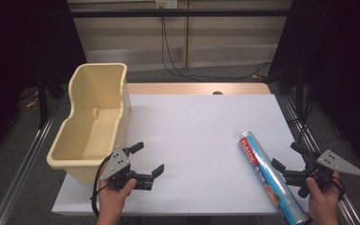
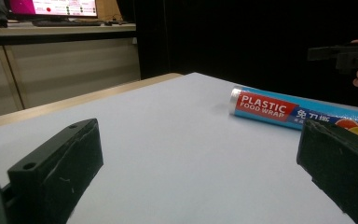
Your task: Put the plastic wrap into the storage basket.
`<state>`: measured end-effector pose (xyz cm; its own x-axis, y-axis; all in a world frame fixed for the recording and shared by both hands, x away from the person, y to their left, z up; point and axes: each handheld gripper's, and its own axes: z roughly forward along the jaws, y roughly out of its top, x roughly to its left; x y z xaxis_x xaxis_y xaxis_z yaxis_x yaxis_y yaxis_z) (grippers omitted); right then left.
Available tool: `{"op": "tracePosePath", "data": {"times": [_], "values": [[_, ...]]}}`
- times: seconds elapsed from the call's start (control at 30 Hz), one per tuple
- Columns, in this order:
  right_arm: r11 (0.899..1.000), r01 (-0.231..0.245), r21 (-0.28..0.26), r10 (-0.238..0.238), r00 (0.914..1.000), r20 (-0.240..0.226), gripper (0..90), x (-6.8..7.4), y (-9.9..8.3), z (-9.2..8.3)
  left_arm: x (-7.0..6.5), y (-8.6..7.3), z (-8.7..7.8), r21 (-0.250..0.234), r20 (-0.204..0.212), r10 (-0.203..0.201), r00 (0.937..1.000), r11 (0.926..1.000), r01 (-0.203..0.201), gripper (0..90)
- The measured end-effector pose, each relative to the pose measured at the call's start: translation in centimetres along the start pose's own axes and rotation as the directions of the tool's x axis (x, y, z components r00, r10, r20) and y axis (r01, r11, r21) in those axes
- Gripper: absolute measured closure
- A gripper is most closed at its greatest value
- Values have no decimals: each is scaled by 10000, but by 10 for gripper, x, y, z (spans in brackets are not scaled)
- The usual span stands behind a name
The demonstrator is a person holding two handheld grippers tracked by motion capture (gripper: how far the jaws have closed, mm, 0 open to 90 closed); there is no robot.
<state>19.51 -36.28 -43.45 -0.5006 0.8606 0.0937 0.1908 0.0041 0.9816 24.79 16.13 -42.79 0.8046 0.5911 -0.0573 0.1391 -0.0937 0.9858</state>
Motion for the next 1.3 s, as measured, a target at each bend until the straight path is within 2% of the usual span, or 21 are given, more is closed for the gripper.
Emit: {"op": "tracePosePath", "data": {"times": [0.37,0.47,0.5,0.53,0.57,0.63,0.67,0.77,0.8,0.83,0.9,0.93,0.97,1.0,1.03,1.1,1.13,1.17,1.2,1.23,1.3], "values": [[9993,230,294,-227,9997,-111,0,4,0,3,0,1,0,-7,46,17,10000,10000,-17,1],[9933,286,1124,-290,9996,14,0,6,1,7,-1,1,0,18,60,17,10000,10000,-18,1],[9933,286,1124,-290,9996,14,0,6,1,7,-1,1,0,18,60,17,10000,10000,-18,1],[9870,146,1599,-140,9999,-51,2,7,2,9,-1,0,0,51,71,25,10000,10000,-25,1],[9870,146,1599,-140,9999,-51,2,7,2,9,-1,0,1,57,81,37,10000,10000,-37,1],[9751,-66,2218,38,9999,133,2,7,4,11,-1,0,1,46,94,5,10000,10000,-5,1],[9751,-66,2218,38,9999,133,2,7,4,11,-1,0,1,46,94,5,10000,10000,-5,1],[9536,-232,3002,151,9995,292,3,9,6,14,-1,0,2,86,102,8,9999,10000,-9,1],[9356,-248,3521,138,9993,338,4,10,6,16,-1,0,2,118,107,17,9999,9999,-18,1],[9356,-248,3521,138,9993,338,4,10,6,16,-1,0,2,118,107,17,9999,9999,-18,1],[9190,-176,3938,18,9992,404,14,12,5,19,-1,0,1,129,102,30,9999,9999,-32,1],[9004,-215,4346,28,9990,438,20,13,4,21,-1,0,2,118,107,54,9999,9999,-55,1],[9004,-215,4346,28,9990,438,20,13,4,21,-1,0,2,118,107,54,9999,9999,-55,1],[8852,-247,4645,26,9988,480,24,15,3,23,-1,0,2,128,113,62,9999,9999,-64,1],[8852,-247,4645,26,9988,480,24,15,3,23,-1,0,2,131,127,53,9999,9999,-55,1],[8768,-271,4800,13,9985,541,30,15,3,23,-1,0,2,178,123,67,9999,9998,-69,1],[8649,-422,5002,145,9981,592,36,15,2,22,-1,-1,2,194,139,52,9999,9998,-54,1],[8649,-422,5002,145,9981,592,36,15,2,22,-2,-1,3,206,144,65,9999,9998,-68,1],[8479,-569,5271,229,9972,708,41,14,2,22,-2,-1,3,214,162,64,9998,9997,-68,1],[8479,-569,5271,229,9972,708,41,14,2,22,-2,-1,3,214,162,64,9998,9997,-68,1],[8259,-607,5605,133,9960,884,47,15,1,22,-2,-1,3,243,146,95,9998,9997,-98,1]]}}
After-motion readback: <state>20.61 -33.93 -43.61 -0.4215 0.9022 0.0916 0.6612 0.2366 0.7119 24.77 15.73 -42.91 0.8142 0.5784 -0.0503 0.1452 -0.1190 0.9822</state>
